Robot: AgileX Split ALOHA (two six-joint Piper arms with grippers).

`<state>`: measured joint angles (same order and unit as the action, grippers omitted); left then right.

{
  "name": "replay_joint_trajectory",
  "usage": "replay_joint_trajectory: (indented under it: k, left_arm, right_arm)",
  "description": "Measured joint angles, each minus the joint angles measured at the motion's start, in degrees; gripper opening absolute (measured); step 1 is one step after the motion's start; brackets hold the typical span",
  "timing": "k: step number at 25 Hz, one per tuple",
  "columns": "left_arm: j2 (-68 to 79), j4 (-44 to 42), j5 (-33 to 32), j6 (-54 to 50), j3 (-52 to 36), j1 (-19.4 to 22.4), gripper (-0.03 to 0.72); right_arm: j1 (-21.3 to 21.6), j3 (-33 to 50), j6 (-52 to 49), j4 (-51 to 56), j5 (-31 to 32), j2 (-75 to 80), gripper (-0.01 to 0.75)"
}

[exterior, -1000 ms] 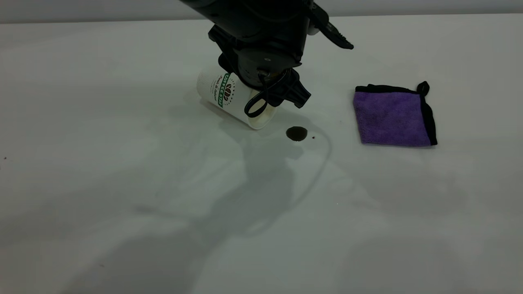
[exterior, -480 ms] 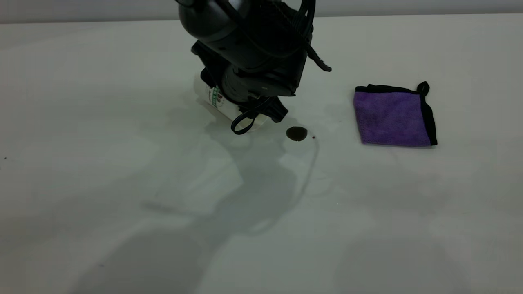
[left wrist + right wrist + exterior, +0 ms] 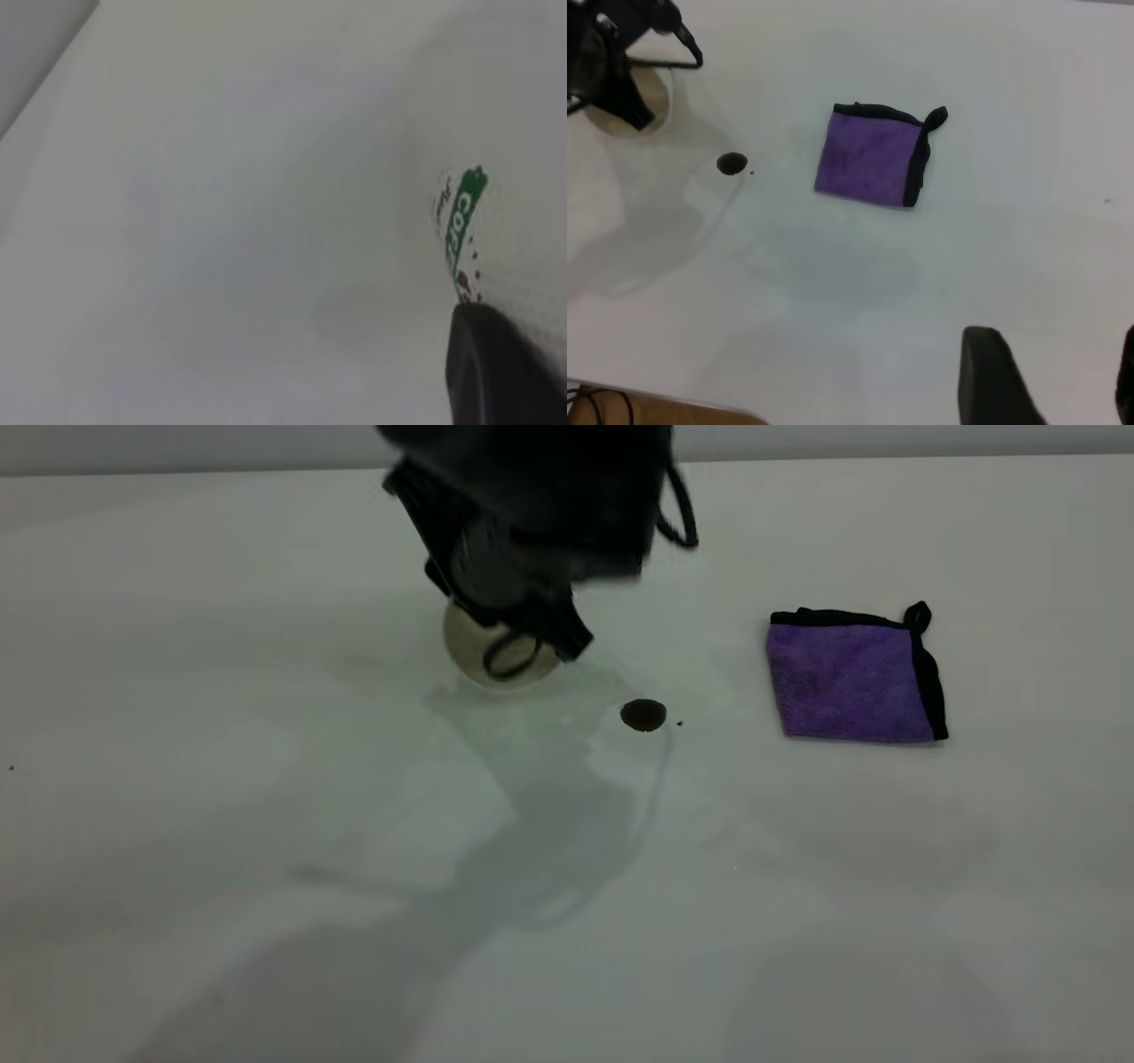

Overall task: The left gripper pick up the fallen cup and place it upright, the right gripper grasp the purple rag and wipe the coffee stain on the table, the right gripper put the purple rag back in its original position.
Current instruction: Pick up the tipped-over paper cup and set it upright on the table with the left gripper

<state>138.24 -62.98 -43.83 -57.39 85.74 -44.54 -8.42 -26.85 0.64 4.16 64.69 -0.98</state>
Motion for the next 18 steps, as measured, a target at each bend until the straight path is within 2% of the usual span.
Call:
replay_joint_trajectory:
  k: [4, 9, 13, 15, 18]
  left_arm:
    - [-6.3, 12.1, 3.3, 14.3, 0.0, 4.8, 0.009]
    - [-10.9, 36.6, 6.5, 36.4, 0.1, 16.3, 0.007]
    - [-11.1, 58.7, 3.9, 57.8, 1.8, 24.2, 0.007]
    - [-11.0, 68.8, 2.4, 66.5, 3.2, 26.7, 0.007]
    - [-9.8, 76.0, 0.8, 73.1, 6.0, 28.5, 0.007]
  right_arm:
    - [0.0, 0.0, 0.0, 0.0, 0.0, 0.0, 0.386]
    - [0.0, 0.0, 0.0, 0.0, 0.0, 0.0, 0.386]
    - [0.0, 0.0, 0.0, 0.0, 0.0, 0.0, 0.386]
    - [0.0, 0.0, 0.0, 0.0, 0.0, 0.0, 0.386]
    - [0.0, 0.0, 0.0, 0.0, 0.0, 0.0, 0.386]
